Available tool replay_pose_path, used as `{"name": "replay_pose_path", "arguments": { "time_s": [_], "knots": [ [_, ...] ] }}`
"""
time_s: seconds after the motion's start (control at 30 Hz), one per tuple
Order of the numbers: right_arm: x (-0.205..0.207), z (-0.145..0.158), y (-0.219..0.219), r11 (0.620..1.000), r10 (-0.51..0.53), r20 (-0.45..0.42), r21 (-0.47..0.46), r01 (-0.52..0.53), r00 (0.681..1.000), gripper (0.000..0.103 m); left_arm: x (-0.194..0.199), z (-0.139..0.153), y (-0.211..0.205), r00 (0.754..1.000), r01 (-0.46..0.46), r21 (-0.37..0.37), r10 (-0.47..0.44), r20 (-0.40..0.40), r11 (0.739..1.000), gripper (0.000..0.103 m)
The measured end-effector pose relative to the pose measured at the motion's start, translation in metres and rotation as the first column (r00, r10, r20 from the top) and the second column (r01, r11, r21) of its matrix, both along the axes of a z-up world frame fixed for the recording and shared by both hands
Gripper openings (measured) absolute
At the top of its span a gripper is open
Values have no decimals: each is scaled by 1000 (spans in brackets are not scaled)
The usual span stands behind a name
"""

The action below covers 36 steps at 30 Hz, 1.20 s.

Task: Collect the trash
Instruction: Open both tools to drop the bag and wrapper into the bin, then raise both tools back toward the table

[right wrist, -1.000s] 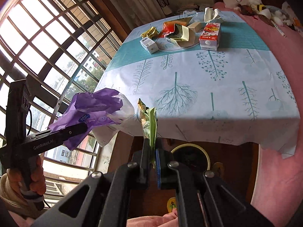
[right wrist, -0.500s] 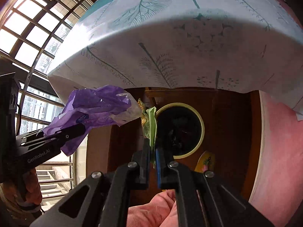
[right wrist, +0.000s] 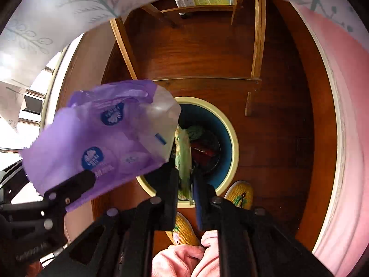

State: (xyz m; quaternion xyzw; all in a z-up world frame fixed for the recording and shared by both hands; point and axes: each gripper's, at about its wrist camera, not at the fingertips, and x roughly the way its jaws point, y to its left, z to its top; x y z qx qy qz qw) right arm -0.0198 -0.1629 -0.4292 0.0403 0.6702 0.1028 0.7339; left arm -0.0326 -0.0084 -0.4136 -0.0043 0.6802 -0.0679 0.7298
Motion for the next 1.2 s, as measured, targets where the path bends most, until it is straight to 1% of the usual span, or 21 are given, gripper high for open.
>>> {"name": "replay_pose_path", "arguments": {
  "time_s": [0.03,0.07,0.17,0.23,0.37,0.53,0.6,0.7,0.9,1.03,1.07,1.2],
  "knots": [
    [0,-2,-1,1000,1,2,-3,-1,1000,36,0,-4,1,1000,-5,7,5,-5,1000,76],
    [1,-4,-1,1000,3,3,-3,-3,1000,41,0,-7,1,1000,-9,16,9,-9,1000,79],
    [3,-4,-3,1000,2,2,-11,-2,1000,45,-2,-8,6,1000,-29,37,29,0,999,85],
    [3,1,-5,1000,-7,1,-8,7,1000,47,-4,-4,10,999,-36,46,35,12,998,88],
    [5,7,-6,1000,-23,-1,4,23,1000,48,-8,14,17,998,-33,80,29,51,996,90],
    [4,32,-3,1000,-14,25,19,14,1000,50,-7,44,23,995,-43,99,34,95,994,91],
    [3,48,0,1000,-12,39,28,11,999,50,-7,60,25,993,-49,95,39,110,994,91],
    [1,78,3,999,-6,67,50,3,998,51,-8,93,27,989,-56,92,43,144,994,91],
    [-7,148,10,996,24,131,79,-35,991,54,-14,169,25,976,-39,82,20,216,996,92],
    [-16,195,6,995,19,168,97,-36,986,59,-21,221,26,969,-31,62,15,246,998,96],
    [-19,207,5,994,17,178,101,-35,984,60,-22,232,27,968,-29,57,14,249,998,97],
    [-30,251,1,993,17,221,106,-41,975,61,-28,277,29,957,-19,42,6,290,999,96]
  ]
}}
